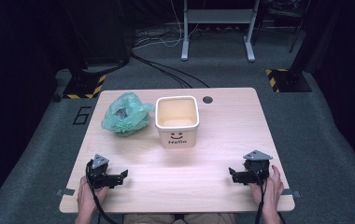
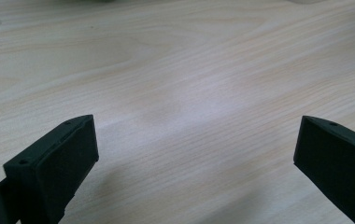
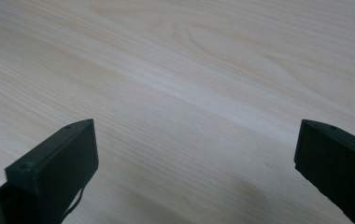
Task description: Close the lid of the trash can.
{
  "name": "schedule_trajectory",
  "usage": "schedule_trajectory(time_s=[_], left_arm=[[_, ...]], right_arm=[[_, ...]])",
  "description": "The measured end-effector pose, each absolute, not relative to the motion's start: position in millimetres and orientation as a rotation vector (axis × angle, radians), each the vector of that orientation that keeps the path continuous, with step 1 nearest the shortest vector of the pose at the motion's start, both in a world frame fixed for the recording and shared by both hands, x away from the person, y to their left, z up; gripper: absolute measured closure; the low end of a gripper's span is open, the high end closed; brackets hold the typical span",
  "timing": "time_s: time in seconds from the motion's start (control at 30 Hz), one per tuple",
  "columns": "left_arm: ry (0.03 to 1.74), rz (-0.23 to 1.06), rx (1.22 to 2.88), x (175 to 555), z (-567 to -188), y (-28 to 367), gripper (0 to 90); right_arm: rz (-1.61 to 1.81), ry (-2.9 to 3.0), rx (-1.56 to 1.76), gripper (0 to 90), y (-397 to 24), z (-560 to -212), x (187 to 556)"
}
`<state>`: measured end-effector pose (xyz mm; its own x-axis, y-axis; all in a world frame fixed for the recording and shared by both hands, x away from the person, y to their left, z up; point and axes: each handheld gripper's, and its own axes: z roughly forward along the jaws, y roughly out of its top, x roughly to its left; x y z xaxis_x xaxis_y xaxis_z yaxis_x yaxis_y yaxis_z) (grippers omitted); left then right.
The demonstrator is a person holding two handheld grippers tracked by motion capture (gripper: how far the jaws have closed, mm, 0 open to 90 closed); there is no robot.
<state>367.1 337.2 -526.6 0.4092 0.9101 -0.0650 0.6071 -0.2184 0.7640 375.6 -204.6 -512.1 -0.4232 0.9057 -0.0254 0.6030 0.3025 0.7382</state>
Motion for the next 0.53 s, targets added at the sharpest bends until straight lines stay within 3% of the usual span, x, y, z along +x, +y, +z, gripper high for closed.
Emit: schedule_trajectory(time_s=[0.23, 0.53], left_arm=[[1.284, 0.528, 2.047, 374, -531, 334, 0.0], [1.345, 0.557, 2.011, 377, -531, 331, 0.0]], right_arm=[[0.915, 2.127, 1.420, 0.0, -222, -529, 380], [0.885, 2.096, 1.449, 0.0, -220, -530, 382]])
